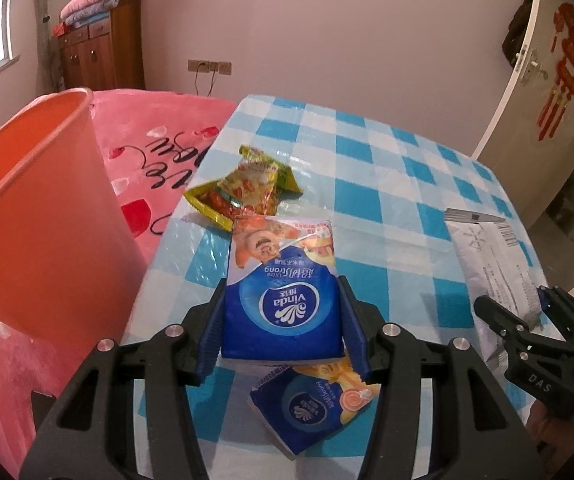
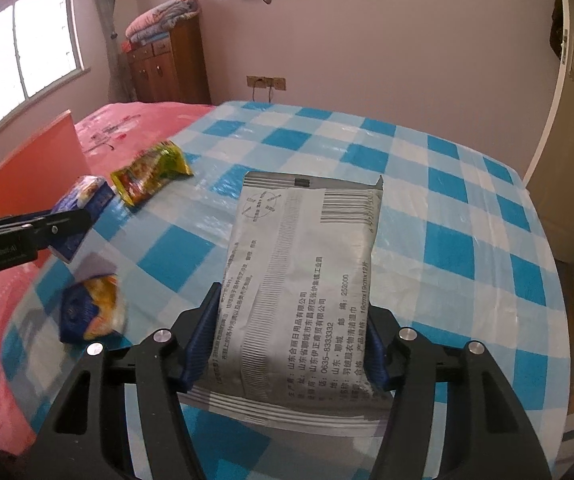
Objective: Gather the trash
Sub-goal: 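Lift the tissue pack and grey pack and carry them over the orange bucket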
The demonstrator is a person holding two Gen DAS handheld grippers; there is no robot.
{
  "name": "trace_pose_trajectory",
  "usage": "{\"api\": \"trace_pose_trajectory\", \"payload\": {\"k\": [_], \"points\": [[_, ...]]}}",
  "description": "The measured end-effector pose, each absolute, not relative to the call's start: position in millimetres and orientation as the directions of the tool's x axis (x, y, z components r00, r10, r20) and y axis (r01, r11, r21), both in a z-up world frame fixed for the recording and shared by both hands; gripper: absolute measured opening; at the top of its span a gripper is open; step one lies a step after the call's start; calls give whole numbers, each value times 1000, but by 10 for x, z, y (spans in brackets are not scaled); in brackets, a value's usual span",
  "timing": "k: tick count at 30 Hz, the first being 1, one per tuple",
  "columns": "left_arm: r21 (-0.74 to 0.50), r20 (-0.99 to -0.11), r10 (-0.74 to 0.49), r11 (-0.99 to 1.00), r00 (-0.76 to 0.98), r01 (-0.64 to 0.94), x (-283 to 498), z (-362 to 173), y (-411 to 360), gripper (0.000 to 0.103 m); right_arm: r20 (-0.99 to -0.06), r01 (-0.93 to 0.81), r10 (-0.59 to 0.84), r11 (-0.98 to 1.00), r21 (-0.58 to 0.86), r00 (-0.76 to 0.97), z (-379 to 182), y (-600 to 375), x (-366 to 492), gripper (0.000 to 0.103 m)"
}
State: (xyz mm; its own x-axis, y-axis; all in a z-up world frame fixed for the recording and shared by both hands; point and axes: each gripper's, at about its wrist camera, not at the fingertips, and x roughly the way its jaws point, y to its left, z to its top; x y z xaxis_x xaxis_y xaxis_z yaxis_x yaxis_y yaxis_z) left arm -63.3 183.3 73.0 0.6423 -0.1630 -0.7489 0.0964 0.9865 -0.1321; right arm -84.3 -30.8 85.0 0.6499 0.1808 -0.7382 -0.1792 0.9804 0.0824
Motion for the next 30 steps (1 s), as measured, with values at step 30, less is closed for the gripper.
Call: {"api": "trace_pose_trajectory", "payload": {"k": [30], "points": [[-172,-555,-52,984,830,-53,-982,1752,2973,53,-660,-476,534,830,291,528,1852,869,-563,62]]}}
